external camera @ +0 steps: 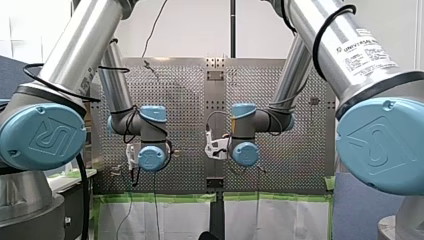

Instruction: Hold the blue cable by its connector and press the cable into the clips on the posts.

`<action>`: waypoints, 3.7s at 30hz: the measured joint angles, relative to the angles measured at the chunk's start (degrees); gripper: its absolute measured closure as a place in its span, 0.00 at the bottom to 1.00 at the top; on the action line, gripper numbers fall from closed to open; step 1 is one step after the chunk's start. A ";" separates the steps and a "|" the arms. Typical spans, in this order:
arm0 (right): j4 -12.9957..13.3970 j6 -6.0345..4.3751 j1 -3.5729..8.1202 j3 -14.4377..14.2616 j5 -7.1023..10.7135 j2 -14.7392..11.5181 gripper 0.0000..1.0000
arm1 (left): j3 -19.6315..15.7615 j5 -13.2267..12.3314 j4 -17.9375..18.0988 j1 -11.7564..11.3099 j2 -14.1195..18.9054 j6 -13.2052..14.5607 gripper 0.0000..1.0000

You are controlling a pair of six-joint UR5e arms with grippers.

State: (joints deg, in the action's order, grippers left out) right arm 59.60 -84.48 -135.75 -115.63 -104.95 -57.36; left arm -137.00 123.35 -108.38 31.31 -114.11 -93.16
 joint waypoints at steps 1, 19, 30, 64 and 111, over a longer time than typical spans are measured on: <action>0.00 0.00 0.00 0.00 0.00 0.00 1.00 | 0.00 0.00 0.00 0.00 0.00 0.00 1.00; 0.00 0.00 0.00 0.00 0.00 0.00 1.00 | 0.00 0.00 0.00 0.00 0.00 0.00 1.00; 0.00 0.00 0.00 0.00 0.17 0.00 1.00 | -0.18 -0.05 -0.01 -0.12 -0.18 -0.03 1.00; -3.67 -3.13 -3.64 3.00 -0.66 3.68 1.00 | -0.79 -0.26 0.00 -0.35 -4.83 -0.09 1.00; -20.54 -8.45 -5.91 17.02 1.36 -2.00 1.00 | -0.54 4.86 -12.17 -0.99 9.61 -6.24 1.00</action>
State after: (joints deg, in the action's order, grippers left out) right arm 39.06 -92.93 -141.66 -98.61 -103.59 -59.36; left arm -137.54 128.21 -120.55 30.32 -104.50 -99.40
